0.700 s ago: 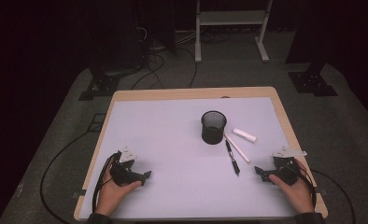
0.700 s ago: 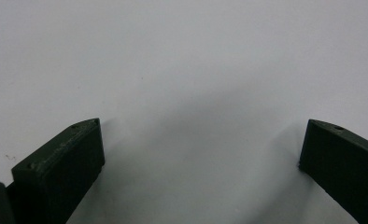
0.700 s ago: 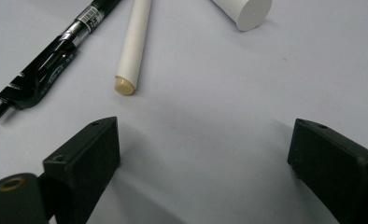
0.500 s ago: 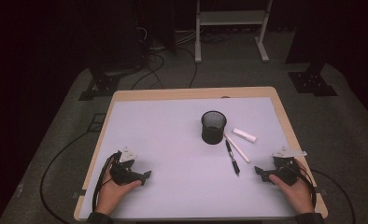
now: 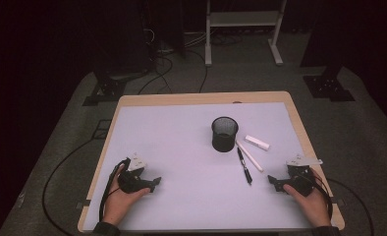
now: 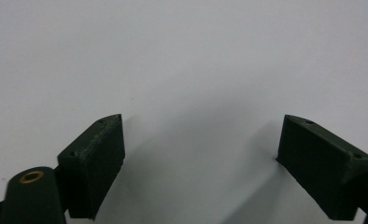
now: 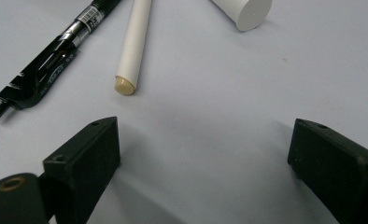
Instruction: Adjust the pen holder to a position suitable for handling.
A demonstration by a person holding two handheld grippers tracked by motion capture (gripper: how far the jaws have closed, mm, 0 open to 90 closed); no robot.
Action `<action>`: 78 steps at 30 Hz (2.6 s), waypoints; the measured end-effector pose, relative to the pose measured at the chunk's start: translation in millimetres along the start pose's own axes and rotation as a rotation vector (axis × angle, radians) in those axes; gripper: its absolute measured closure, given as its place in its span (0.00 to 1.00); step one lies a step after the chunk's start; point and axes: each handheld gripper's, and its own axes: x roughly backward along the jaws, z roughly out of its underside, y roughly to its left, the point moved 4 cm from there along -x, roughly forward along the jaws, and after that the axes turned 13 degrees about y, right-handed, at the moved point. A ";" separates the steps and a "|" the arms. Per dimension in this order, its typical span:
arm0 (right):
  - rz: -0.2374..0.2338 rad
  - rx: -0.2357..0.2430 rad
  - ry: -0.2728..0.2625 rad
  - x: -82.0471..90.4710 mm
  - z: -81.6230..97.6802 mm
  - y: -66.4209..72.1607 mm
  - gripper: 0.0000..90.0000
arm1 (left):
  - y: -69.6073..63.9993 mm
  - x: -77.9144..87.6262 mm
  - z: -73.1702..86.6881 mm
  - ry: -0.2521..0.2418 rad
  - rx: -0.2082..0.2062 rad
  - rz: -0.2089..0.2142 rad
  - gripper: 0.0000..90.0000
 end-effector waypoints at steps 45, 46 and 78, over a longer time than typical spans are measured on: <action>-0.002 -0.002 0.002 -0.1 -0.1 -0.3 0.09 | -5.7 21.7 -42.7 -0.059 -0.041 0.051 0.29; -0.002 -0.002 0.002 -0.1 -0.1 -0.3 0.09 | -6.2 21.7 -43.5 -0.057 -0.040 0.051 0.29; -0.003 -0.004 0.002 -0.1 0.0 -0.3 0.09 | -17.7 15.2 -81.8 -0.060 -0.061 0.073 0.37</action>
